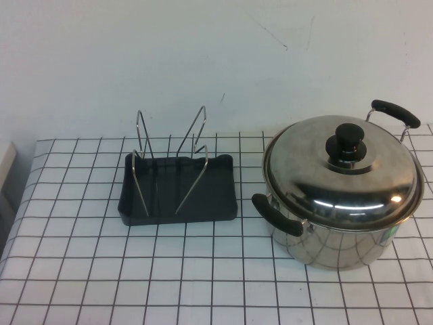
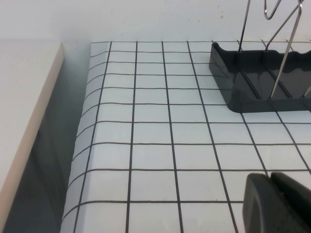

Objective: Put pot lid on rack

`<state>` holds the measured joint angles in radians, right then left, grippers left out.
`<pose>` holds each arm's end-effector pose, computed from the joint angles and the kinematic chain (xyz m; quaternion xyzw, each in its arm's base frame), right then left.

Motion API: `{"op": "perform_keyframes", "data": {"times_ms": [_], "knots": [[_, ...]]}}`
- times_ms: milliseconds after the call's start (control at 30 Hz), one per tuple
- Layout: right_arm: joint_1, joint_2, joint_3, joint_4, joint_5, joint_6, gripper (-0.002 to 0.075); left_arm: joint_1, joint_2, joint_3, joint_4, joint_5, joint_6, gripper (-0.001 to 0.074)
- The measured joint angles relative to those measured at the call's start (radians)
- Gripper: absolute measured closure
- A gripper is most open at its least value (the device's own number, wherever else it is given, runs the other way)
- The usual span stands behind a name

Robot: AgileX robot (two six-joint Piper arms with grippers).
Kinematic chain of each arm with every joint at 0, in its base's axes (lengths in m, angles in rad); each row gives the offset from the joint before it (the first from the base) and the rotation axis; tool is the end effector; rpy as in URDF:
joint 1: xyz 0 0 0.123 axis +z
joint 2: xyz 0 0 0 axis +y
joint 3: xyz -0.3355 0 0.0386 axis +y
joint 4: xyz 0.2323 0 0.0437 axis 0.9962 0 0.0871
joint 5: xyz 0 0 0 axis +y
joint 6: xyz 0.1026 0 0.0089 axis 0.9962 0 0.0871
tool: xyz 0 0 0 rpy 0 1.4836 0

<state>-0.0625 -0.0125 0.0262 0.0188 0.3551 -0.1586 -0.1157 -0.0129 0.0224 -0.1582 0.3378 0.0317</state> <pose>-0.0041 0.0009 0.1692 -0.0333 0.7986 -0.0584 0.5981 -0.0044 -0.0049 0.1726 0.0152 0.7914 -0.0916 0.6042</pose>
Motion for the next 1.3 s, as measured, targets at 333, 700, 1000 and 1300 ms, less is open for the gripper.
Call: {"op": "perform_keyframes", "data": {"times_ms": [333, 700, 1000, 1300], "knots": [[0.000, 0.000, 0.000, 0.000, 0.000, 0.000, 0.0728, 0.000, 0.000, 0.000, 0.000, 0.000, 0.006, 0.0737], [0.000, 0.000, 0.000, -0.019, 0.000, -0.004, 0.0728, 0.000, 0.000, 0.000, 0.000, 0.000, 0.006, 0.0737], [0.000, 0.000, 0.000, -0.029, 0.000, -0.006, 0.0728, 0.000, 0.000, 0.000, 0.000, 0.000, 0.007, 0.0737], [0.000, 0.000, 0.000, -0.033, 0.000, -0.006, 0.0728, 0.000, 0.000, 0.000, 0.000, 0.000, 0.007, 0.0737]]}}
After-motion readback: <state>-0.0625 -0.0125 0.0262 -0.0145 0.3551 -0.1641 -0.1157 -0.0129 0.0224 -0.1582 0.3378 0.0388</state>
